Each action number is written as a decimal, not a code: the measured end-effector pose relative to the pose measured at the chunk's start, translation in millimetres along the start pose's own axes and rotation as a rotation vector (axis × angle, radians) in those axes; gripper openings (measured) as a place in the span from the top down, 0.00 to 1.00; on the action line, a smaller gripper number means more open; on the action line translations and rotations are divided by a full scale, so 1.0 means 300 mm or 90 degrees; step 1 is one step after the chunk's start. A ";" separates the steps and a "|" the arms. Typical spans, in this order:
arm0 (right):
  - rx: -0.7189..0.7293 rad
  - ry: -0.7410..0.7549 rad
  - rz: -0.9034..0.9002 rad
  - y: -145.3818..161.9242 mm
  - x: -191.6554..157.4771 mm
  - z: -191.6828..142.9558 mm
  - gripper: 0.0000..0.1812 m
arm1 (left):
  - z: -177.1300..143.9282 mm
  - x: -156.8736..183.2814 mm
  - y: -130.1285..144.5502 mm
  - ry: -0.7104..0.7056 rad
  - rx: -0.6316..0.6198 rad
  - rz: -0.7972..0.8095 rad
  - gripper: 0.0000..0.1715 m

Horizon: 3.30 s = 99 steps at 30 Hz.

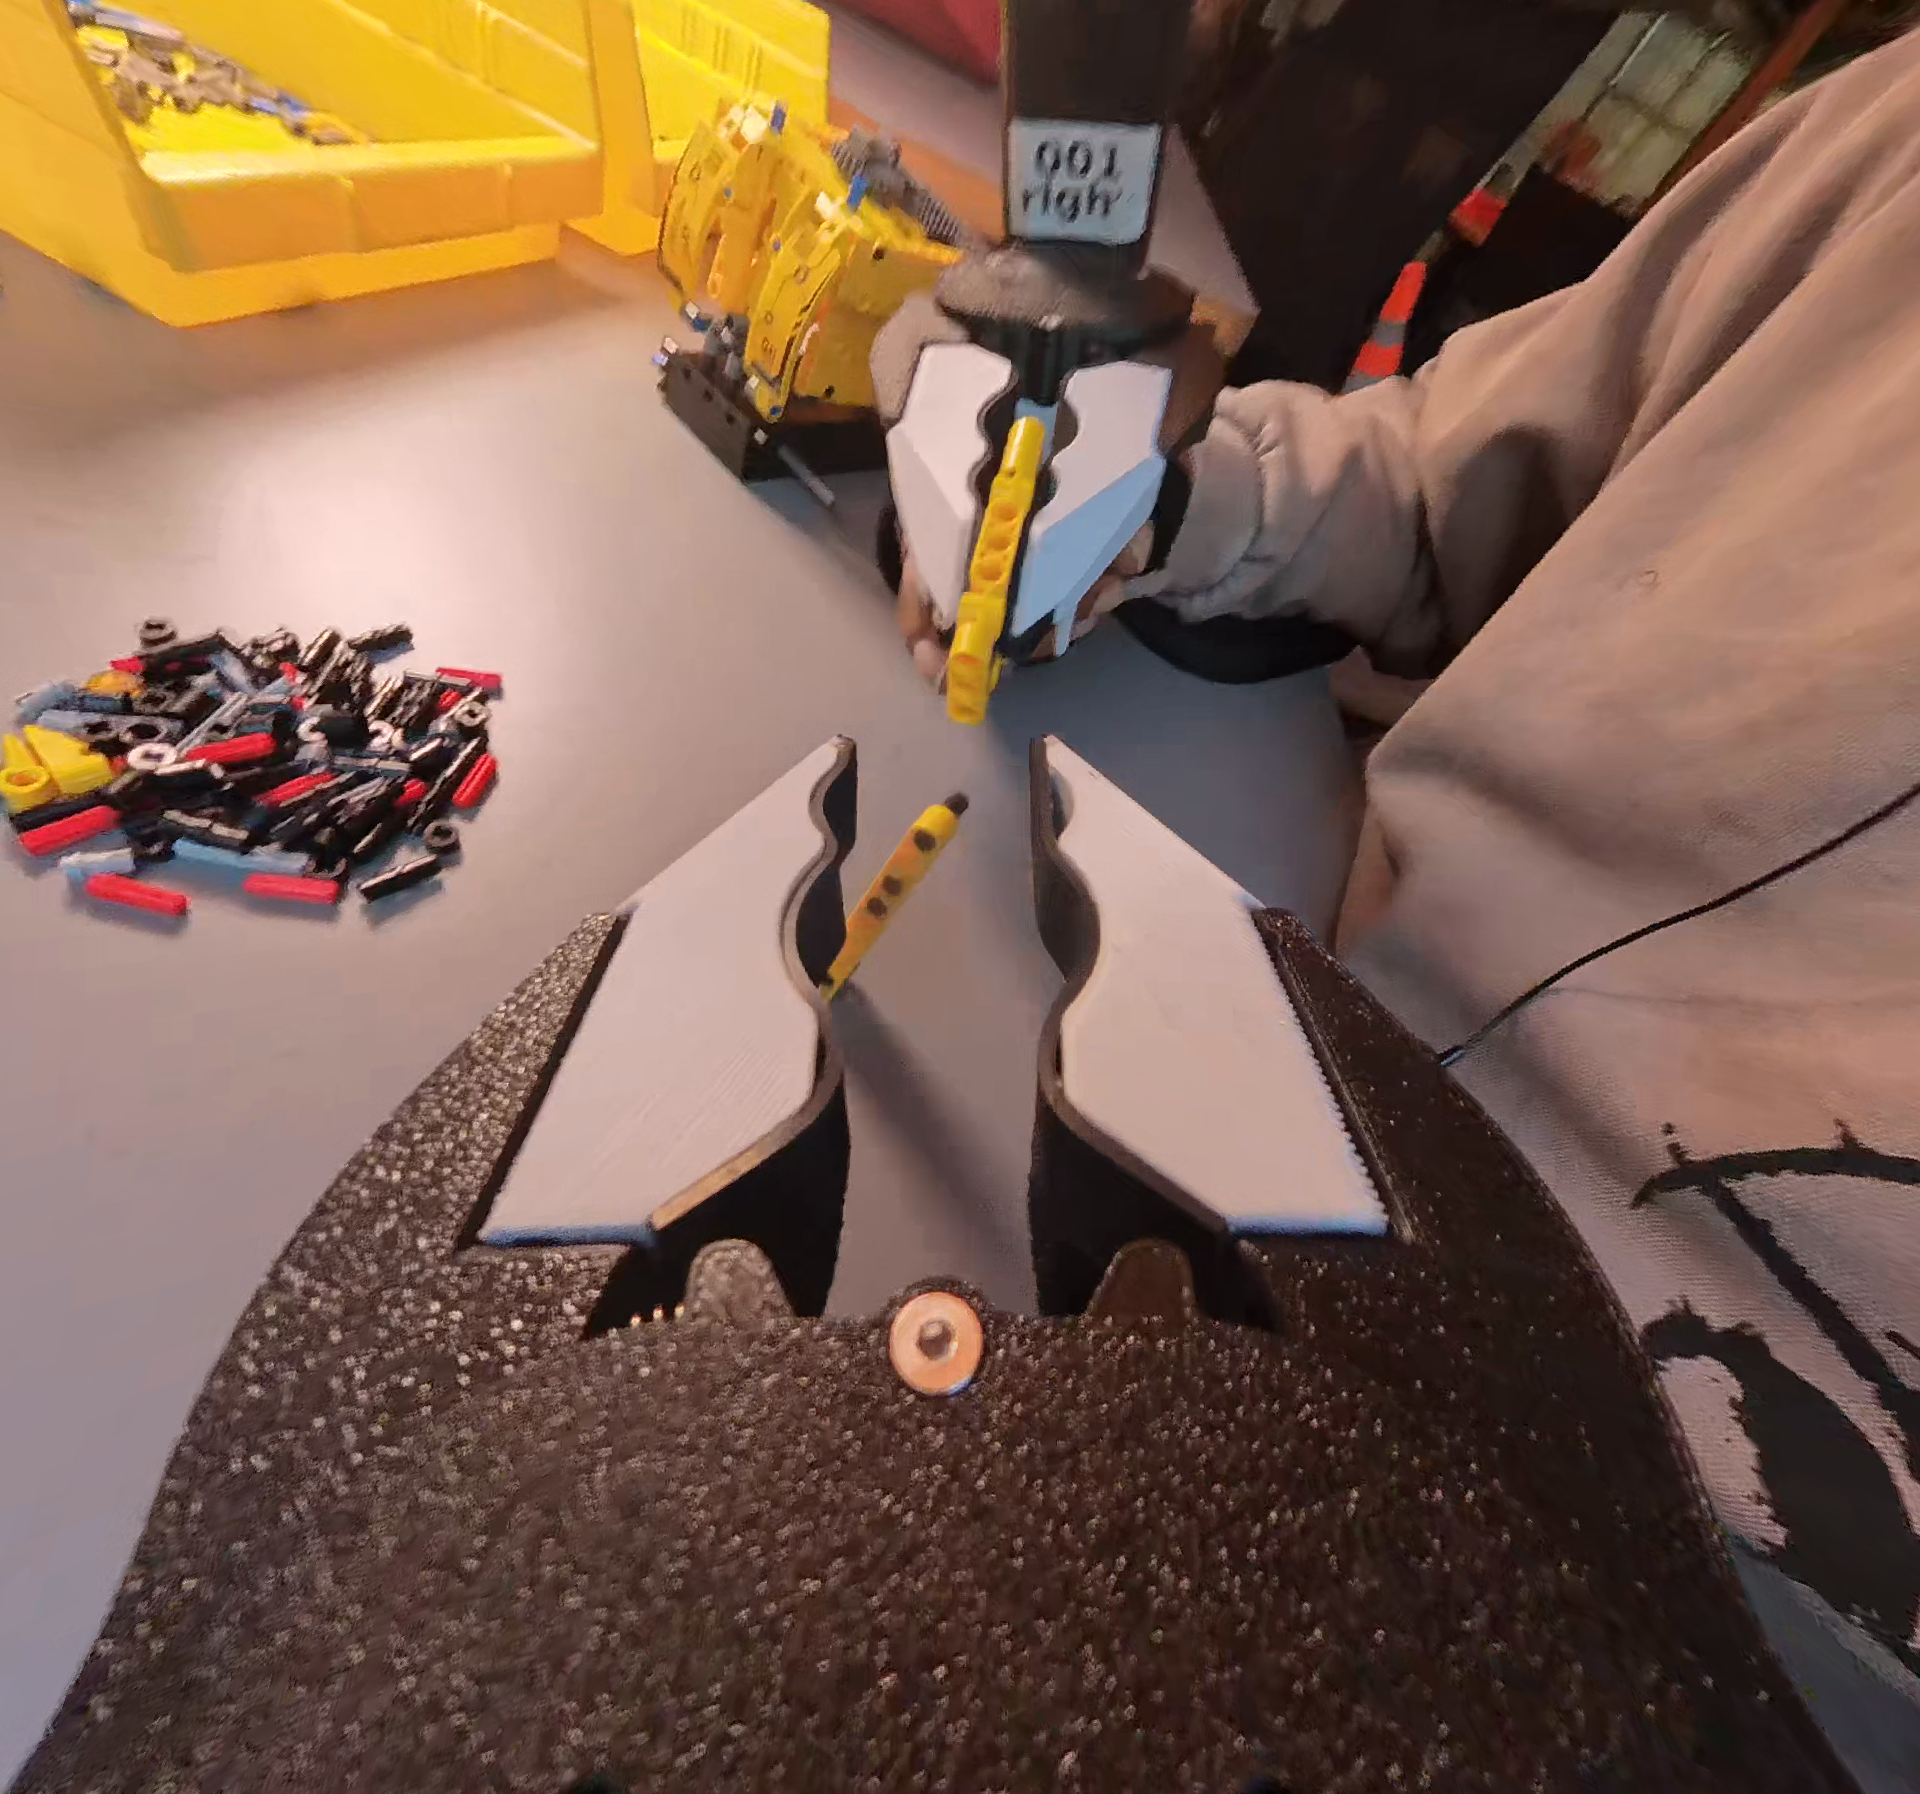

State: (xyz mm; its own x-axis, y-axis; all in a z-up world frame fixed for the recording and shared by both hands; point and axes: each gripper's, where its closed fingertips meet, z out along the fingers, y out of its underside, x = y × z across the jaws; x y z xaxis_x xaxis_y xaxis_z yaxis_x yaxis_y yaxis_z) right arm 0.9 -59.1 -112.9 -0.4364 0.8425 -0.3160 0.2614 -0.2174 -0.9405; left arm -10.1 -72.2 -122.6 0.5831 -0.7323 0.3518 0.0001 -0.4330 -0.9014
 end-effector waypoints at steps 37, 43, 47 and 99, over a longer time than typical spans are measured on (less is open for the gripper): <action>-0.019 -0.031 -0.044 0.001 -0.074 0.032 0.96 | 0.012 0.084 -0.040 0.034 0.021 0.069 0.96; -0.017 -0.034 -0.065 -0.022 -0.082 0.002 0.97 | 0.018 0.094 -0.030 0.041 0.002 0.076 0.96; 0.009 -0.039 -0.079 -0.063 -0.096 -0.016 0.97 | 0.022 0.107 -0.042 0.052 0.017 0.074 0.96; 0.015 -0.052 -0.095 -0.025 -0.124 0.049 0.96 | 0.024 0.145 -0.126 0.055 0.125 0.078 0.96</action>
State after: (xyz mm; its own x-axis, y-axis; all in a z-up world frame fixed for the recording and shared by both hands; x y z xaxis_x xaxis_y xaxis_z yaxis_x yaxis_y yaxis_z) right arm 2.4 -96.0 -96.0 -0.5376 0.8237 -0.1805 0.1684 -0.1049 -0.9801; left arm 21.1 -83.9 -75.0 0.5168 -0.8190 0.2495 0.0962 -0.2340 -0.9675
